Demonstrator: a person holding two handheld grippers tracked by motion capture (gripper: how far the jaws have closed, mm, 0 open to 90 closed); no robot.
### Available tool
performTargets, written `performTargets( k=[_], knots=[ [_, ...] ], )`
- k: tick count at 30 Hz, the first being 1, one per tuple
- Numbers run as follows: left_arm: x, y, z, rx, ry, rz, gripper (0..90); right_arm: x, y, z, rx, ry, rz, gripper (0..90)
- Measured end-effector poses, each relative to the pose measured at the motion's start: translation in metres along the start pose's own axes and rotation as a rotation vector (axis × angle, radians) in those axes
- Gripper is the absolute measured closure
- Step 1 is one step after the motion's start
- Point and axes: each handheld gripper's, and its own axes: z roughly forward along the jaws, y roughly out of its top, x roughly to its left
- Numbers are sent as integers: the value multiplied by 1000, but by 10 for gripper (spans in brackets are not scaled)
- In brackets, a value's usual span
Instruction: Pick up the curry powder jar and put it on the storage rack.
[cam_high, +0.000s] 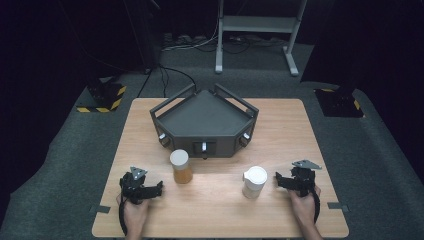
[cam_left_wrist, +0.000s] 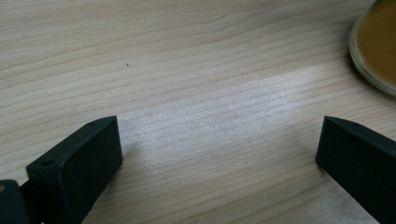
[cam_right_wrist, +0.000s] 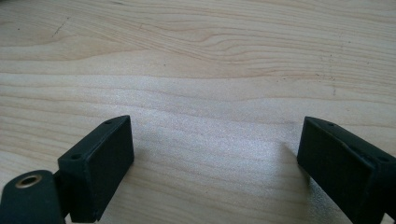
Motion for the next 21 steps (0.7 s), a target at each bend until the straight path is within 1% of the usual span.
performTargets(
  k=[12,18,21],
  knots=[
    [-1,1,0,2,3,-5,3,0,0,0,0,1,0,99],
    [-4,0,0,2,13,-11,6,0,0,0,0,1,0,99],
    [-4,0,0,2,13,-6,6,0,0,0,0,0,0,98]
  ],
)
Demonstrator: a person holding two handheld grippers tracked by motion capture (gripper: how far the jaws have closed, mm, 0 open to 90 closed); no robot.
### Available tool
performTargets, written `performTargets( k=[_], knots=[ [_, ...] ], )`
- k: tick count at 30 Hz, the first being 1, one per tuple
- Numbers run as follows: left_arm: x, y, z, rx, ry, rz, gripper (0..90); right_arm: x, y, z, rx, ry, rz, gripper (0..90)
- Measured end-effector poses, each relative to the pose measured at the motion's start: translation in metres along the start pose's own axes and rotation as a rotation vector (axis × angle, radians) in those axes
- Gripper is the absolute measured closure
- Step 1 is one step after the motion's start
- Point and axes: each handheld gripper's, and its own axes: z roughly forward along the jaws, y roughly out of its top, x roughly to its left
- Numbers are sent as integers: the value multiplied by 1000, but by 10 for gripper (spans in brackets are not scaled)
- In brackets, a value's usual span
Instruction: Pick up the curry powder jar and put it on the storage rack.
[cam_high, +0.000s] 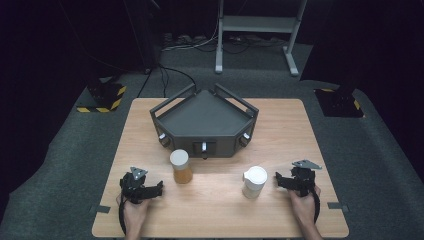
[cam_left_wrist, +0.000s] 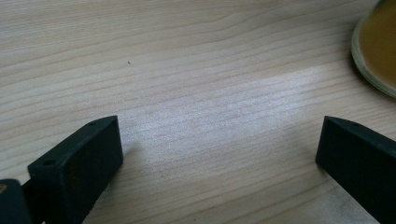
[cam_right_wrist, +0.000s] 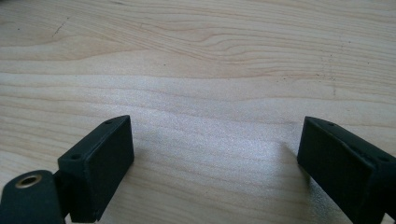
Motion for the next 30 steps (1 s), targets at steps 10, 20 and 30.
performTargets(
  k=[10,20,30],
  knots=[
    [-3,2,-2,10,-56,44,5,0,0,0,0,-1,0,98],
    [-10,7,-11,-17,-131,101,5,0,0,0,0,-1,0,98],
    [-19,18,-9,-22,-217,141,6,0,0,0,0,-1,-1,98]
  ],
)
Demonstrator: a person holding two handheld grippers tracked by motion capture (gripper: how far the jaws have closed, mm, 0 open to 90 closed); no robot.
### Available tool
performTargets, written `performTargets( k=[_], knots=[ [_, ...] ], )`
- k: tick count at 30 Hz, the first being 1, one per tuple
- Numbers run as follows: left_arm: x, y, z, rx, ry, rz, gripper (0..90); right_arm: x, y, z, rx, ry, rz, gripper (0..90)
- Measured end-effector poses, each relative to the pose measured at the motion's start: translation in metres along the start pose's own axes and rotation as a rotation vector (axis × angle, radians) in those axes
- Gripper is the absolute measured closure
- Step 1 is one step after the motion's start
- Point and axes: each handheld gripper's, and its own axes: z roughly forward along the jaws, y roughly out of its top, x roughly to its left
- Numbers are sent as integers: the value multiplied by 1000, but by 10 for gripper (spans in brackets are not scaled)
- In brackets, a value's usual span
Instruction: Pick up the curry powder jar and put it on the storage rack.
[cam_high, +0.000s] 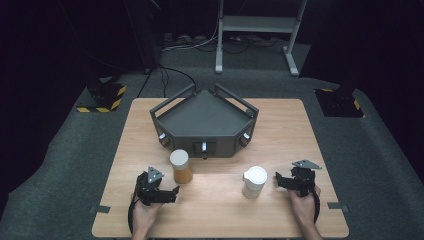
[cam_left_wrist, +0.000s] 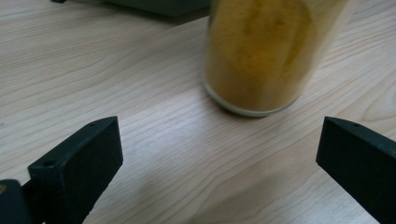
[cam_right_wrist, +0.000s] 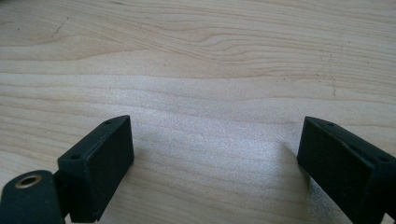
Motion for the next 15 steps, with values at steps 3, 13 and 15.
performTargets(
  k=[3,13,15],
  knots=[
    [-1,2,3,-1,-14,5,6,0,0,0,0,0,0,98],
    [-7,7,9,-31,-34,19,25,0,0,0,0,0,1,98],
    [-8,9,10,-40,-38,20,34,0,0,0,0,0,1,98]
  ],
)
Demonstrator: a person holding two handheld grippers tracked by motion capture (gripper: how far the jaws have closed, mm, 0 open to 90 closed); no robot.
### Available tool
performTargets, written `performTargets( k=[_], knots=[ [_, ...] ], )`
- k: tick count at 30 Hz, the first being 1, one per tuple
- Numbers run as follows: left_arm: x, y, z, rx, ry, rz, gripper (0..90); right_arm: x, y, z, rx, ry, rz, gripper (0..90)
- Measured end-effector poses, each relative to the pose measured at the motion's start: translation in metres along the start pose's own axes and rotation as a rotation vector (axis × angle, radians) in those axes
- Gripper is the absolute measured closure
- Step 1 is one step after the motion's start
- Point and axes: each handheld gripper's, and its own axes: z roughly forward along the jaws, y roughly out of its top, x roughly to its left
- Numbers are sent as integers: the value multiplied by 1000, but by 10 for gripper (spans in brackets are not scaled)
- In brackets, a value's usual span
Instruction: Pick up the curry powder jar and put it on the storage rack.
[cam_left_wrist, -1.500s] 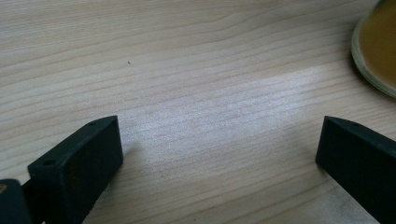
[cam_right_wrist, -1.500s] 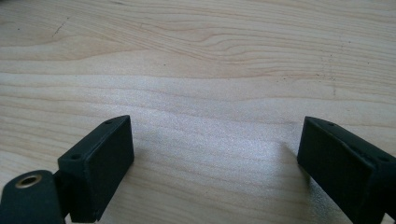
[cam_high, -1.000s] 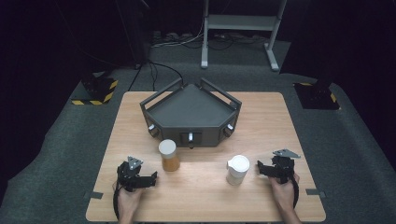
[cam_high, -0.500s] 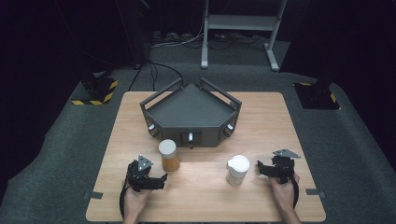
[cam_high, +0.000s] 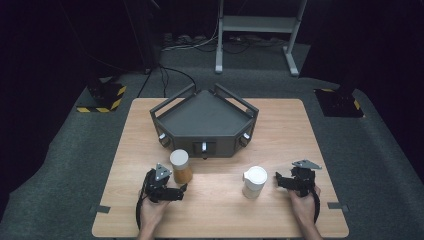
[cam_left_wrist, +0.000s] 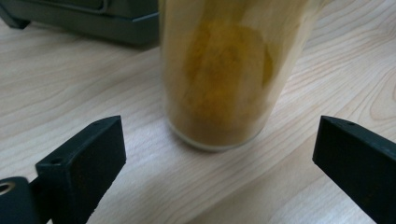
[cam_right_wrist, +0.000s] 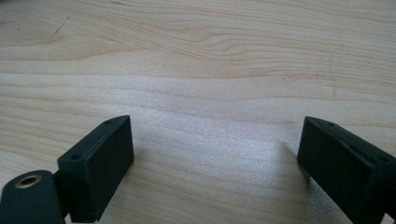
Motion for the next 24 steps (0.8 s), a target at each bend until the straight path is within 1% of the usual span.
performTargets(
  k=[4,12,17,24],
  knots=[
    [-1,3,2,-19,0,2,49,0,0,0,0,0,-1,98],
    [-3,10,6,-39,2,7,74,0,0,0,0,0,0,98],
    [-4,16,9,-45,6,9,91,0,0,0,0,0,0,98],
    [-6,20,12,-50,9,15,116,0,0,0,0,1,-1,97]
  ],
)
